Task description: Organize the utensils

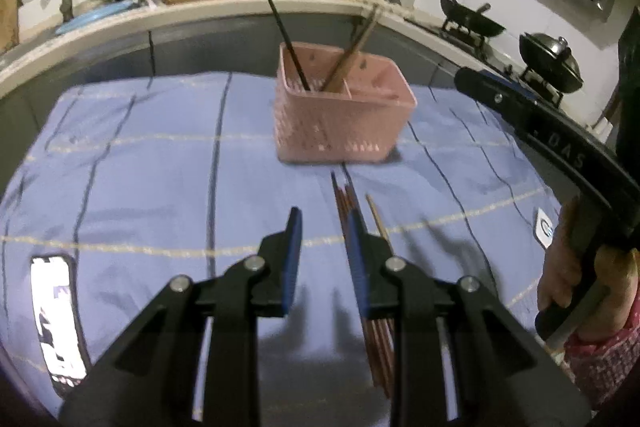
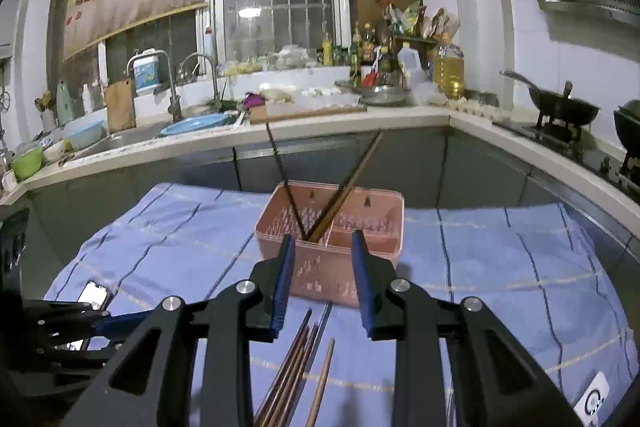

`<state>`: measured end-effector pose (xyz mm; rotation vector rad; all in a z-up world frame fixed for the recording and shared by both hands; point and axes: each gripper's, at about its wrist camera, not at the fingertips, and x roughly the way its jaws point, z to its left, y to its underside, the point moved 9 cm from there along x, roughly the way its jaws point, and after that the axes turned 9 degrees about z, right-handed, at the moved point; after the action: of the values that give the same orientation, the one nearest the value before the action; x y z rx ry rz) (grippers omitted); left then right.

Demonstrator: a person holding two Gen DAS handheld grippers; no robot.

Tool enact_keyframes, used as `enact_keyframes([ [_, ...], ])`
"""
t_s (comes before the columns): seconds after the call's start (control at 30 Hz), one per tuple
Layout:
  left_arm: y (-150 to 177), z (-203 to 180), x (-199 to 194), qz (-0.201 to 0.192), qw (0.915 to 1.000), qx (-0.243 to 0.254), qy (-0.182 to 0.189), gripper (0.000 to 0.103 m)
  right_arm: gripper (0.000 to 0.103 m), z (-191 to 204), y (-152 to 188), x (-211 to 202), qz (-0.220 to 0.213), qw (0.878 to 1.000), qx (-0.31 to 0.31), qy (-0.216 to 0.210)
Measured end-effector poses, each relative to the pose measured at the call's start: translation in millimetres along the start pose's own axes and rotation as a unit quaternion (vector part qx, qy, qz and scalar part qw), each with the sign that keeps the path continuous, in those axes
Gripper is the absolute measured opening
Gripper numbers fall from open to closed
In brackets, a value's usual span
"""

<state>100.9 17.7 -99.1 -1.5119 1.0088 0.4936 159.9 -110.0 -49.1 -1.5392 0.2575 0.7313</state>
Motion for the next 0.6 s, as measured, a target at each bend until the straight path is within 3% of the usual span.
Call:
enact_keyframes([
  [0.1,18.8,-4.5,7.8,0.022,0.9995,-0.004,0.023,0.022,0.03,-0.8,32.4,7.5,0.044,0.999,0.007,-0.02],
  [0.23,42.3,-19.3,25.9,0.057,0.9972,0.008,0.048,0.022,0.029,2.9,103.0,29.4,0.145,0.988,0.021,-0.058],
  [0.37,60.3,-33.8,47.9,0.087,0.9942,0.016,0.06,0.022,0.029,17.2,148.6,36.9,0.195,0.978,0.008,-0.068],
  [0.6,77.3,-37.9,78.5,0.113,0.9928,0.037,0.009,0.022,0.029,10.5,183.0,45.1,0.235,0.97,0.015,-0.052],
])
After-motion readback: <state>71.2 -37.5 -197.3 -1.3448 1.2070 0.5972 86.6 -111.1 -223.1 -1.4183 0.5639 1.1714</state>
